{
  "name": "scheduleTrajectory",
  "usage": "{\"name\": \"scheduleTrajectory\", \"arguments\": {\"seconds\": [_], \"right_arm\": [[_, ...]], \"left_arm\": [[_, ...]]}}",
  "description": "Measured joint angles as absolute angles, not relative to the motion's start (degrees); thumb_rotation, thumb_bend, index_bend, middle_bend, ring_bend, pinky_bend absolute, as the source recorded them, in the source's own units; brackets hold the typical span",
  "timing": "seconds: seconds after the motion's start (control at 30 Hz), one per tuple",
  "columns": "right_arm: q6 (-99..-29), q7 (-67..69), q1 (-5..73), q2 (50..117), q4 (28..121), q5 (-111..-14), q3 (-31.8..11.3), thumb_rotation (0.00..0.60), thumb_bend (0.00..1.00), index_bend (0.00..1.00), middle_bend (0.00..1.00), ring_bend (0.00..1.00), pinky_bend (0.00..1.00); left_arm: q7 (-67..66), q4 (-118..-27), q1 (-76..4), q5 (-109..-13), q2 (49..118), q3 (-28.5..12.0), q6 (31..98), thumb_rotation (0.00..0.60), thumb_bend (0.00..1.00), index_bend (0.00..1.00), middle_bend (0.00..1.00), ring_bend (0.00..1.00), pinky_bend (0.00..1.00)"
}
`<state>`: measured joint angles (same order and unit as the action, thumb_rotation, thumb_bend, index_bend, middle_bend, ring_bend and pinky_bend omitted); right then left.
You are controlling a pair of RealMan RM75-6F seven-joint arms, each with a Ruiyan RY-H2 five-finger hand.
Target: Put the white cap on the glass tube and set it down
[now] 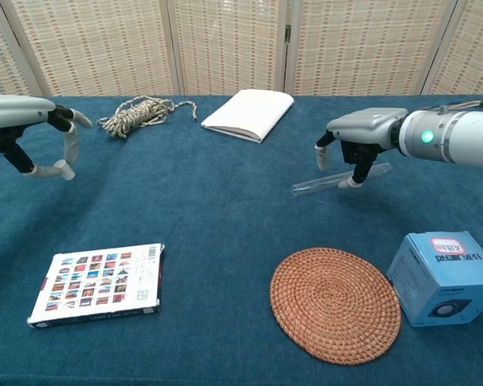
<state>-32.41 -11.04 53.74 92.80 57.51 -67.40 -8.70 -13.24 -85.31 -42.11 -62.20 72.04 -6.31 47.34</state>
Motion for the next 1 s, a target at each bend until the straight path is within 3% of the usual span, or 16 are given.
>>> {"name": "scheduleTrajectory", "arguments": {"seconds": [1.0], "right_arm": [[-29.0,-10.1,56.1,97.4,49.4,-66.4,-8.2,0.600,0.29,0.45,1.00,1.00,1.00]], "left_arm": [[-12.0,-84.4,-42.0,-62.5,72.4,-5.8,46.6,0.600,0.38,0.53,0.05,0.00,0.00]]}}
